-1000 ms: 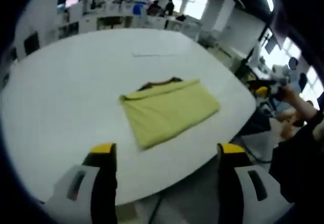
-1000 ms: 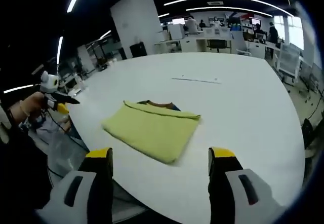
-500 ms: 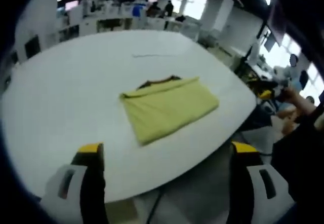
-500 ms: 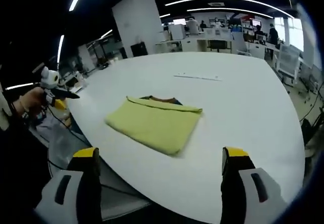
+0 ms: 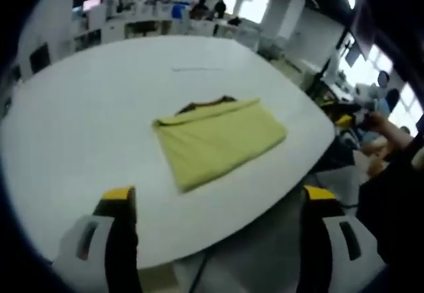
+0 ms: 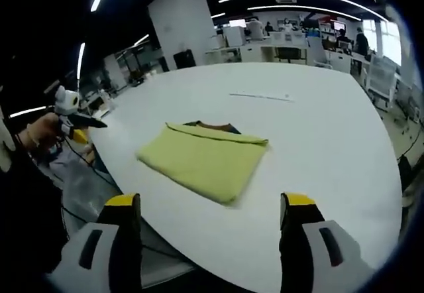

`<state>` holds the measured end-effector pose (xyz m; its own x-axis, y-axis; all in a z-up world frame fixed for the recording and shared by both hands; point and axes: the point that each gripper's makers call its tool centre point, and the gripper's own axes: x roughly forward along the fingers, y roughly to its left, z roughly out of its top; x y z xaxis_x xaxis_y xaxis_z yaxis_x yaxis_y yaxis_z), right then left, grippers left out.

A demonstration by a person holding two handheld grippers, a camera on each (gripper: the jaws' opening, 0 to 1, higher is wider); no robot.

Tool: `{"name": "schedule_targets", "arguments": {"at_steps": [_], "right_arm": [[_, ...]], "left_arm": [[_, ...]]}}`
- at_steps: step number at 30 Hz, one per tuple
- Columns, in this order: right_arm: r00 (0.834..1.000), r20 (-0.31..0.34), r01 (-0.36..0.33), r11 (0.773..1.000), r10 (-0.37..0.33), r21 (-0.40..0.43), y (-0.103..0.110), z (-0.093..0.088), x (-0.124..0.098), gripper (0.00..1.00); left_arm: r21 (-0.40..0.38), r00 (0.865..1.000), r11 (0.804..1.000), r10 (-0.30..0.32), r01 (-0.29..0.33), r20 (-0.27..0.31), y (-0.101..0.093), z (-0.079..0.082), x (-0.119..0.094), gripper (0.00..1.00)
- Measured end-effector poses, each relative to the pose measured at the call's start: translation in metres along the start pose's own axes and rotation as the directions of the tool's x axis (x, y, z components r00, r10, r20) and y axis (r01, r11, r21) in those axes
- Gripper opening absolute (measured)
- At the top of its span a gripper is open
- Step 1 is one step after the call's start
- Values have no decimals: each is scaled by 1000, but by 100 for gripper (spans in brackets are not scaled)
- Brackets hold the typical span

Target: Fold the garment on the visible template until the final outline fits inside the template.

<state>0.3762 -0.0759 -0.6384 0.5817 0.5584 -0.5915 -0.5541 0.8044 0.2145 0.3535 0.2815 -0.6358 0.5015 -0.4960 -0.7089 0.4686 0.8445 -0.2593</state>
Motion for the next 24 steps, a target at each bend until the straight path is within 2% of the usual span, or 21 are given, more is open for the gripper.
{"name": "schedule_targets", "arguments": {"at_steps": [2,8,16,24], "right_arm": [[1000,-6,-1,1000,1,-4,-3,0,4,83],[999,-39,-11,1000,10,-23,-11,0,24,69],[995,-93,-43,995,35,-85,-14,-3,59,55],[995,-93,-51,995,43,-87,-20,-1,88,45]], "left_arm": [[-1,1000,1000,-2,2,-5,2,0,5,97],[-32,1000,999,8,-8,9,12,3,23,82],[-49,1000,999,14,-15,-12,22,8,53,68],[-58,999,998,28,-30,-33,34,12,84,53]]}}
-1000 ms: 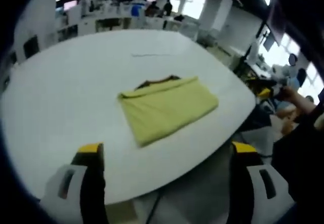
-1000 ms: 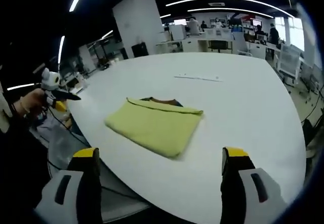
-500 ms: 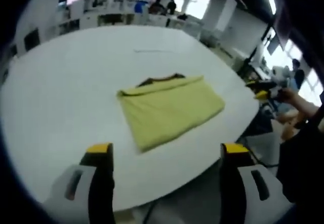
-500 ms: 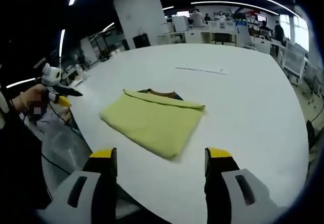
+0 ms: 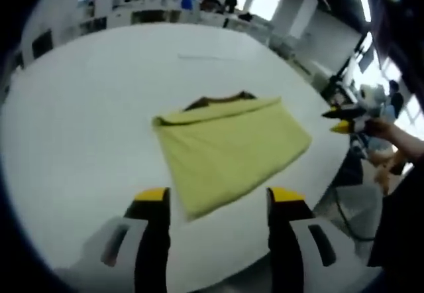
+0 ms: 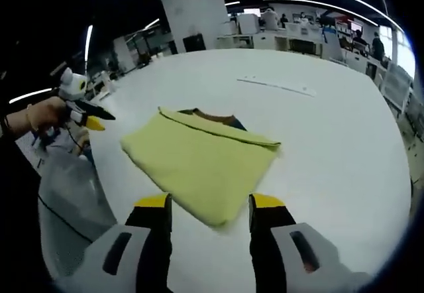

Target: Fold the garment on the visible template until the final outline fits inside the template.

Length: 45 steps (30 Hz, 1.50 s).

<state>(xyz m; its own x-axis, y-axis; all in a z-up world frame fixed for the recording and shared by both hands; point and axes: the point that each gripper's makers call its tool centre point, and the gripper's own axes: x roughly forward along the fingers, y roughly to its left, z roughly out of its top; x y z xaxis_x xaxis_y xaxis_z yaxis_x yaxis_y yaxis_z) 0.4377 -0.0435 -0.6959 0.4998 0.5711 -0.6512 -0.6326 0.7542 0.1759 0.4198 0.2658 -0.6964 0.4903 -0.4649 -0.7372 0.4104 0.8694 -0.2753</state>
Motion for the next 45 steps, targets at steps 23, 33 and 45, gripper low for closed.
{"name": "schedule_targets", "arguments": {"at_steps": [23,33,45], "right_arm": [[998,-51,33,995,-37,-91,-34,7,83,31],[997,-48,50,994,-55,-93,-47,14,110,28],[998,-26,61,994,-64,-92,-60,26,129,24]], "left_arm": [[63,1000,998,24,-22,-18,22,24,97,28],[57,998,996,67,-68,15,37,35,114,26],[63,997,995,71,-73,35,47,50,123,23]]}}
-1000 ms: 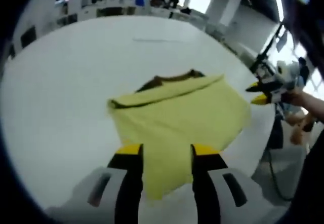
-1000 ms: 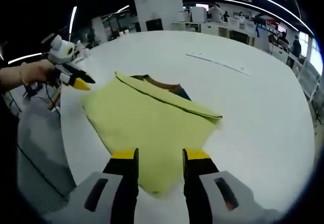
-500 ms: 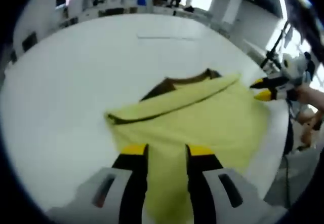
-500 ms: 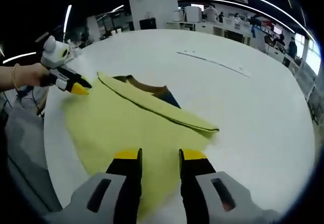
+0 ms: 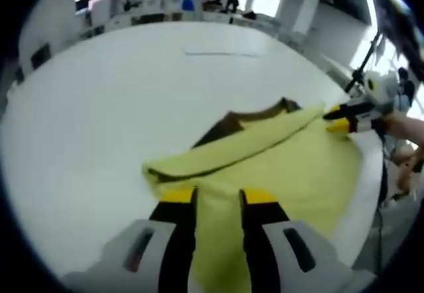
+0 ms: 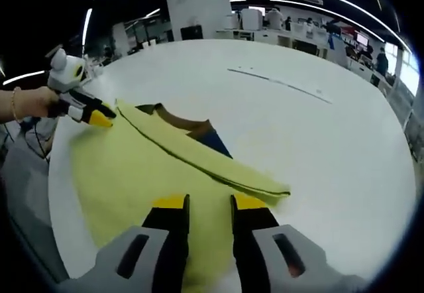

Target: Fold the garment on the visible template until the final outline fits inside the template.

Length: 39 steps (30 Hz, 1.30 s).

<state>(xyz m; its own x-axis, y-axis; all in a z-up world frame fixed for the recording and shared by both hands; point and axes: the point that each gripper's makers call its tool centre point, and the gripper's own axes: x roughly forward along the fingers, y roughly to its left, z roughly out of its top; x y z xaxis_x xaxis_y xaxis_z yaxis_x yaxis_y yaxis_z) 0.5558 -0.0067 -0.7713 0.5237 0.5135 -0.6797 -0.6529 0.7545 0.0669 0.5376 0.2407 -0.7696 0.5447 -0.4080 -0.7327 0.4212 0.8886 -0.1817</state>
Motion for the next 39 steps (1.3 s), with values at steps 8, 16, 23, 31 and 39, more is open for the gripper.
{"name": "schedule_targets", "arguments": {"at_steps": [8,16,23,31,39], "right_arm": [[1000,12,6,1000,-6,5,-3,5,7,22],[1000,21,11,1000,-11,9,-4,13,17,23],[1000,24,16,1000,-16,13,-12,20,24,22],[999,28,29,999,-30,20,-23,27,32,20],[999,15,38,999,-38,-29,-29,31,38,21]], "left_arm": [[16,1000,1000,-14,14,17,-2,9,9,27],[17,1000,1000,-19,19,20,4,18,19,26],[-4,1000,1000,-14,14,25,11,29,26,30],[-21,999,1000,-14,15,31,18,38,34,27],[-26,999,1000,-8,9,36,25,46,40,28]]}}
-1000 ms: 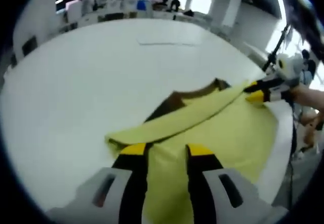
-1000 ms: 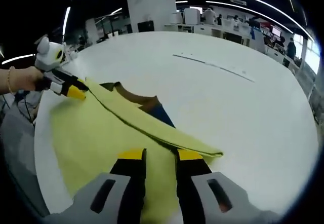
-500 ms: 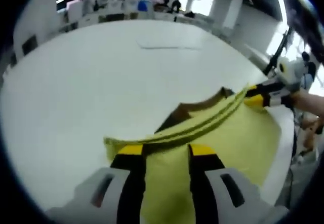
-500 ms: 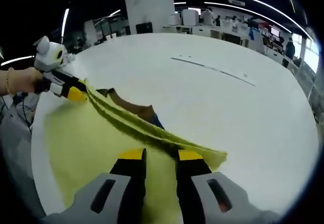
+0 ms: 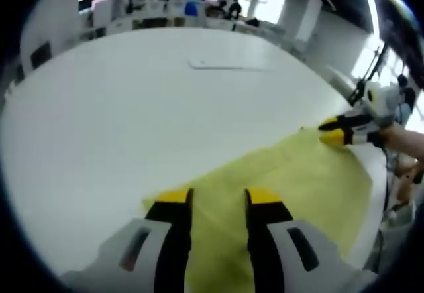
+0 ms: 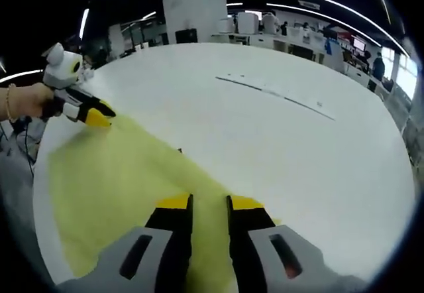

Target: Fold the garment on the visible template until the final outline fits inside the template.

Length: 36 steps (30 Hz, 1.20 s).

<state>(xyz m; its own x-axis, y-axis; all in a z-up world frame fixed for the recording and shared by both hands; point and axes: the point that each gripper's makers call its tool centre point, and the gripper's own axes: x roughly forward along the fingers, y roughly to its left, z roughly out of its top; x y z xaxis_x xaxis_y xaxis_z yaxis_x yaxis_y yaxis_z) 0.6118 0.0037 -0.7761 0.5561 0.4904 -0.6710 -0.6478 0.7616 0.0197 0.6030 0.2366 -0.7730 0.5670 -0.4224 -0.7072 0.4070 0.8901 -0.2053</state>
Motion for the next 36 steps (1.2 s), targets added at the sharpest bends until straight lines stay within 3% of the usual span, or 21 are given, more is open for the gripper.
{"name": "schedule_targets", "arguments": {"at_steps": [26,27,29,32,36], "right_arm": [[1000,14,-1,999,1,-39,-1,1,2,21],[998,65,-27,999,28,-24,4,9,0,22],[989,147,-23,999,28,-31,5,24,-9,26],[983,184,-12,999,18,-30,4,30,-19,27],[981,194,1,1000,2,-15,-1,34,-32,31]], "left_arm": [[31,1000,999,19,-19,2,-6,1,-5,26],[29,1000,999,29,-30,5,-5,1,-6,29],[32,998,998,49,-51,46,-3,8,-11,32],[-36,986,999,34,-28,166,-6,30,-25,34],[-47,982,997,73,-66,174,1,38,-38,44]]}}
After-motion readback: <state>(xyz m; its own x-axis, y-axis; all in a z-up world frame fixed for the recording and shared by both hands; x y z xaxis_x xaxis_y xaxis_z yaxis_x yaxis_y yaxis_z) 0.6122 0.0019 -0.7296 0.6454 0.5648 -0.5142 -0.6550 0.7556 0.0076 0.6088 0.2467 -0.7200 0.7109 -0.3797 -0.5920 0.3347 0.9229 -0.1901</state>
